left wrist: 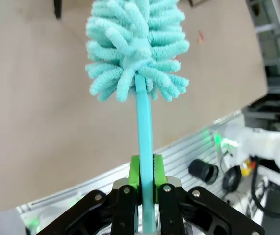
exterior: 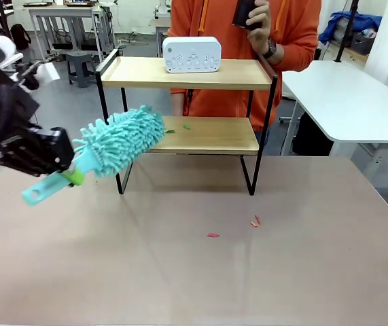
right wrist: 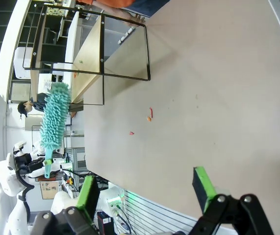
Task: Clean the shelf.
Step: Clean the remaining tier of the Shelf with the Duster once objects are removed.
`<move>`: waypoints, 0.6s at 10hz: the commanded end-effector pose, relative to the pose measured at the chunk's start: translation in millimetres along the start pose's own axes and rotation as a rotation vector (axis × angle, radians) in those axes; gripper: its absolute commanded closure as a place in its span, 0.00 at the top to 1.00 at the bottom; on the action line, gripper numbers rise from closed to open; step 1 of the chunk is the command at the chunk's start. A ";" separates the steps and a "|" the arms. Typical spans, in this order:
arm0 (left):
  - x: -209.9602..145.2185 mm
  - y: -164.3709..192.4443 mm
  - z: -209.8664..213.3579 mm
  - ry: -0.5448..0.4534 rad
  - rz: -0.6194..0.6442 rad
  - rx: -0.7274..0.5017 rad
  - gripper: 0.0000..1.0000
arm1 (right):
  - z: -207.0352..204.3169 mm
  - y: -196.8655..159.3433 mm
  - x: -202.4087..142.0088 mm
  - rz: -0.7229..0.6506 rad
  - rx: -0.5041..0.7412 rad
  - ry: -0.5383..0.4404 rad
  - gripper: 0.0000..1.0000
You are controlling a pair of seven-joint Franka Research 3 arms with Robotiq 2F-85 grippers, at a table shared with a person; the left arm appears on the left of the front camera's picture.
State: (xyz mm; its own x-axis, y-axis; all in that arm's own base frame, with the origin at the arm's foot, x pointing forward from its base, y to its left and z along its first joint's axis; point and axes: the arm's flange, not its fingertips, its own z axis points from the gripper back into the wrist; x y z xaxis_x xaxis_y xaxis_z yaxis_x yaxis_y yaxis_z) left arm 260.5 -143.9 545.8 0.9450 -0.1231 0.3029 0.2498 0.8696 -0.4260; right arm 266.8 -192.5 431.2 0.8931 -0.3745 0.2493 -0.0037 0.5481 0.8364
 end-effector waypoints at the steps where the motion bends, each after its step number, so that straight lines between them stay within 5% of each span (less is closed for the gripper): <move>1: 14.7 -15.4 -9.7 -0.091 0.028 -0.005 0.12 | -0.7 0.0 1.4 0.025 0.023 -0.014 1.00; 6: 48.0 -30.9 -44.9 -0.192 0.067 0.138 0.12 | -0.7 0.0 1.4 0.025 0.023 -0.014 1.00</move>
State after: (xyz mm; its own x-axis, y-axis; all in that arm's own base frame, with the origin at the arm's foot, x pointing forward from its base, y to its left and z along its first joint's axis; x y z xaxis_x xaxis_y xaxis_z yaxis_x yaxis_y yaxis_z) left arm 298.7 -186.9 533.5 0.9068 -0.0119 0.4215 0.1835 0.9111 -0.3691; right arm 266.8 -192.5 431.2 0.8931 -0.3745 0.2493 -0.0037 0.5481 0.8364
